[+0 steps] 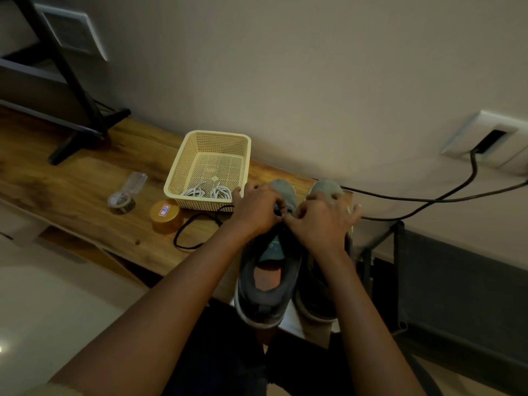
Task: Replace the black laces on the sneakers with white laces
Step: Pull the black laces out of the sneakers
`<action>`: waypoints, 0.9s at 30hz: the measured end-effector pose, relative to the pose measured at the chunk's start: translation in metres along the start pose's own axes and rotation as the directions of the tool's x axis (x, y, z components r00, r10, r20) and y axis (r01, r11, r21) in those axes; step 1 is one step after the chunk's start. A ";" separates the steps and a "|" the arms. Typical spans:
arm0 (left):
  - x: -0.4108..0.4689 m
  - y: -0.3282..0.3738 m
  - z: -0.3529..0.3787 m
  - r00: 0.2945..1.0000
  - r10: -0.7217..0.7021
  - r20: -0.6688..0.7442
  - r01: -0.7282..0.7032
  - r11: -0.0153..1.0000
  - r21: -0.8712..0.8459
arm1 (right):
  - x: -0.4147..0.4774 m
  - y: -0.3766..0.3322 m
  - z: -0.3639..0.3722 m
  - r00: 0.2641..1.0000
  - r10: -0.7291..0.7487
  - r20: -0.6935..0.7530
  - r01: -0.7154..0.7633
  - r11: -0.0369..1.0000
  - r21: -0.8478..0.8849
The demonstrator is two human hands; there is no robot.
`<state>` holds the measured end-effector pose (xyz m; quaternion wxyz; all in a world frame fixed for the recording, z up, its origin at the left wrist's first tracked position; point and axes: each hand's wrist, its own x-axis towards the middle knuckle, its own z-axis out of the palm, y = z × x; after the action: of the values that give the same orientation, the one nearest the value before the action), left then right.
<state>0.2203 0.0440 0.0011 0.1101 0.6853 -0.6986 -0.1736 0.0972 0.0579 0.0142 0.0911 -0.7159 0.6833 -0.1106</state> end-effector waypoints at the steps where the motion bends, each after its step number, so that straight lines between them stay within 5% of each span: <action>1: 0.001 0.000 0.001 1.000 -0.001 -0.006 0.001 1.000 -0.002 | 0.000 0.000 0.001 0.999 -0.007 0.041 0.008 1.000 -0.024; 7: 0.002 -0.001 0.003 0.997 0.016 -0.072 -0.019 0.999 -0.038 | -0.003 0.000 0.000 0.999 0.001 0.036 0.000 1.000 -0.030; 14: 0.004 -0.007 -0.007 0.923 -0.244 -0.297 0.157 0.944 -0.290 | -0.004 -0.004 0.003 1.000 0.014 0.011 -0.014 1.000 0.004; 18: 0.002 -0.003 -0.007 0.920 -0.205 -0.333 0.096 0.944 -0.316 | -0.005 -0.003 0.003 1.000 -0.005 0.018 0.006 1.000 -0.009; 23: -0.002 -0.001 -0.011 0.989 0.004 -0.148 -0.034 0.979 -0.199 | -0.003 -0.001 0.005 0.999 0.031 -0.020 -0.029 0.996 0.086; 27: -0.001 -0.003 -0.003 0.999 -0.032 0.030 0.032 0.999 -0.015 | 0.001 -0.001 0.008 0.999 0.048 -0.014 -0.046 0.996 0.073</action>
<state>0.2240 0.0451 0.0029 0.1024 0.6928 -0.6878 -0.1910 0.1003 0.0571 0.0066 0.1145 -0.6950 0.6961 -0.1390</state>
